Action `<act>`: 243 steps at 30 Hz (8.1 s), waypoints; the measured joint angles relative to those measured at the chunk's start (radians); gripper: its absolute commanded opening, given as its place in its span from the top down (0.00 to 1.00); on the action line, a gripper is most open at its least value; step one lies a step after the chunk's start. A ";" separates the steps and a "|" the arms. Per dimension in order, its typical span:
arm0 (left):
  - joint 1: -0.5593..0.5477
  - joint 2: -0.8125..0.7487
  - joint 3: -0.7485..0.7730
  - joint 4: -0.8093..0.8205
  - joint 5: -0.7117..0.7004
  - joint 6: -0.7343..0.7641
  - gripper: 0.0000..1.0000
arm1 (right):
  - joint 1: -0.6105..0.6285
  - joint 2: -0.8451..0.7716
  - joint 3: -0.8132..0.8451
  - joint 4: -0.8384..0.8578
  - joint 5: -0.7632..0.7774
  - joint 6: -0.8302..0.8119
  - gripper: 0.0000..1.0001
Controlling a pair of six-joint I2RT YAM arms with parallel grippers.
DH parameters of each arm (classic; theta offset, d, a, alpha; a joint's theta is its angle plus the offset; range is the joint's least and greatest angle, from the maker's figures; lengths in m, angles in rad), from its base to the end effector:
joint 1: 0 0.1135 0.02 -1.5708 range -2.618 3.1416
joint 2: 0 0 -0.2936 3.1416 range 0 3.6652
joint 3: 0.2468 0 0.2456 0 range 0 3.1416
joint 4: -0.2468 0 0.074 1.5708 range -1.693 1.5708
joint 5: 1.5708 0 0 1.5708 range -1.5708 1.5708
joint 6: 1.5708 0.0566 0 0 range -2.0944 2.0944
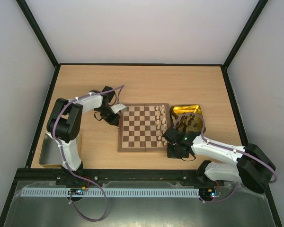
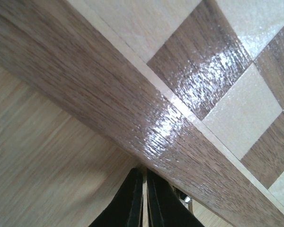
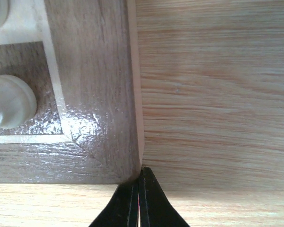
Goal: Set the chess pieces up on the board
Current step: Move the chessboard to the center of the board, then pick up the chess piece from the storage box, then place the chess piece on the chessboard.
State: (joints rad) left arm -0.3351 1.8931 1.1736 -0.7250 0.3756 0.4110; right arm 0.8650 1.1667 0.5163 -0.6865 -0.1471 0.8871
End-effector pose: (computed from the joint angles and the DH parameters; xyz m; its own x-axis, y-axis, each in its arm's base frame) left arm 0.3215 -0.1339 0.1545 -0.7192 0.6440 -0.2609 0.6948 0.6611 -0.2833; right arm 0.0978 0.1276 0.1605 -0.9993 0.0097 -0.0359 -0.0003 0.9629 0.2697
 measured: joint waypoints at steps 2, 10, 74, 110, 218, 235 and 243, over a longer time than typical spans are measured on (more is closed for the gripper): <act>-0.010 0.015 0.023 -0.006 -0.003 -0.001 0.94 | 0.000 -0.010 -0.003 -0.010 0.006 0.008 0.98; -0.045 0.078 0.119 -0.009 -0.021 -0.005 0.92 | 0.000 -0.026 -0.016 -0.022 0.013 0.023 0.98; 0.049 -0.341 0.097 -0.190 -0.061 0.003 0.18 | -0.689 0.593 0.729 -0.077 0.146 -0.286 0.66; 0.065 -0.373 0.055 -0.178 -0.043 -0.016 0.18 | -0.693 0.600 0.650 -0.031 0.143 -0.296 0.88; 0.212 -0.373 0.019 -0.050 -0.142 -0.132 0.17 | -0.040 1.139 1.539 -0.371 0.054 -0.346 0.98; 0.212 -0.373 0.003 -0.043 -0.142 -0.132 0.17 | -0.024 1.135 1.532 -0.371 0.049 -0.349 0.97; 0.212 -0.373 0.003 -0.043 -0.142 -0.132 0.17 | -0.011 1.128 1.520 -0.371 0.048 -0.349 0.96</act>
State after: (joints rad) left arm -0.1234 1.5196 1.1763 -0.7677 0.2340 0.2787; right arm 0.8539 2.2944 2.0365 -1.0576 -0.0986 0.5377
